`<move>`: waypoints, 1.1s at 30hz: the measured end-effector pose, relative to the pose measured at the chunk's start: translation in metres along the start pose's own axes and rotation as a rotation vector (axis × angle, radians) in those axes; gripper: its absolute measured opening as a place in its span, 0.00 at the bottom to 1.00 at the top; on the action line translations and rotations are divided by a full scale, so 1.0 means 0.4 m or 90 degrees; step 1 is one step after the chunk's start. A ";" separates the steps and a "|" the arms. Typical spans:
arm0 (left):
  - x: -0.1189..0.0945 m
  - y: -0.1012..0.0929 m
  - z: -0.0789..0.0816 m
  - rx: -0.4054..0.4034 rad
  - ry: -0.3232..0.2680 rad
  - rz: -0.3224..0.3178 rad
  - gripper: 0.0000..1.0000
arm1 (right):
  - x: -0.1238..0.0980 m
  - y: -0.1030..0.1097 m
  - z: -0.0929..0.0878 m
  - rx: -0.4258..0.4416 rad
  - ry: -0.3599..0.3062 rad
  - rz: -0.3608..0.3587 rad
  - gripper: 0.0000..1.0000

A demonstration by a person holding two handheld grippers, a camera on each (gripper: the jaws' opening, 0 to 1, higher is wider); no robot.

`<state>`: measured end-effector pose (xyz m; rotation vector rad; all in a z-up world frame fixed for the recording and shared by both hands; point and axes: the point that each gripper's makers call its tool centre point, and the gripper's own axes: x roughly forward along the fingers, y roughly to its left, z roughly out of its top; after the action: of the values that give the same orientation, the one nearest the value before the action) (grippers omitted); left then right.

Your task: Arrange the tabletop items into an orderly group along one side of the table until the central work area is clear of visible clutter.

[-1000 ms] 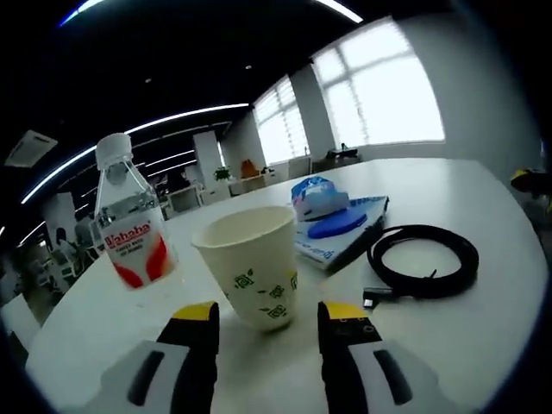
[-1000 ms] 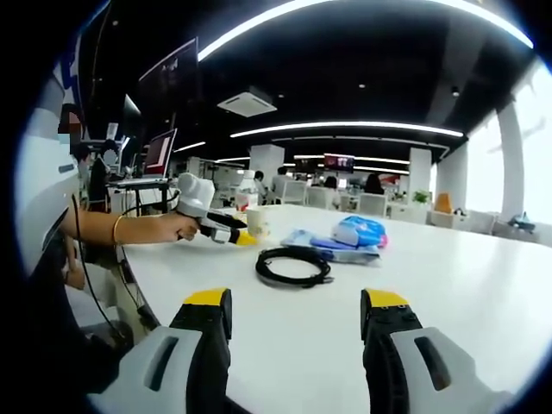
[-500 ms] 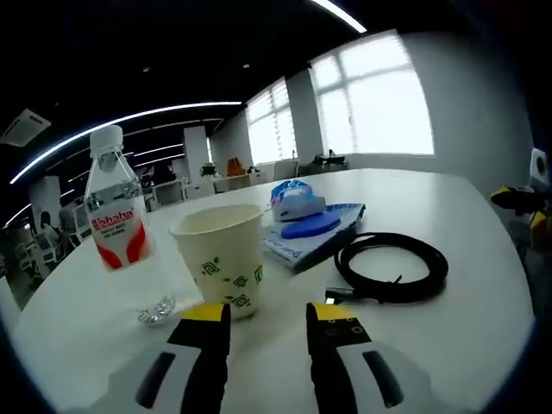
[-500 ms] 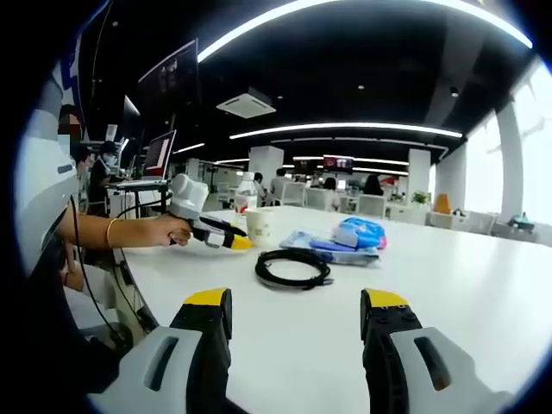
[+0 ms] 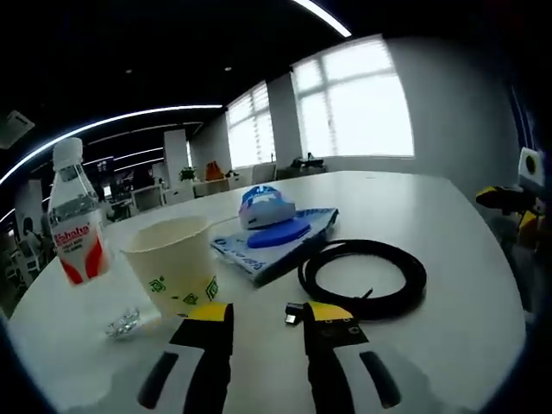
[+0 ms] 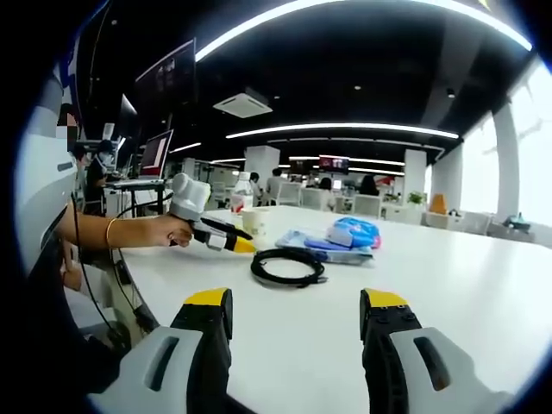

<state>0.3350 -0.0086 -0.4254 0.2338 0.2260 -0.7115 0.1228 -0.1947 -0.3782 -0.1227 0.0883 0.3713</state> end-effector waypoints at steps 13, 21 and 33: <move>0.025 0.042 0.022 0.043 0.005 0.024 0.31 | -0.012 0.000 -0.019 -0.001 0.022 -0.006 0.56; 0.046 0.057 0.012 0.059 0.019 0.010 0.32 | 0.012 -0.007 -0.012 0.012 0.018 -0.007 0.56; 0.055 0.081 0.015 0.074 0.025 0.001 0.33 | 0.041 -0.040 0.008 0.002 0.010 -0.018 0.53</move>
<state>0.3736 0.0001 -0.4214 0.3590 0.2229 -0.7197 0.1439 -0.2032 -0.3753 -0.1239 0.1030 0.3412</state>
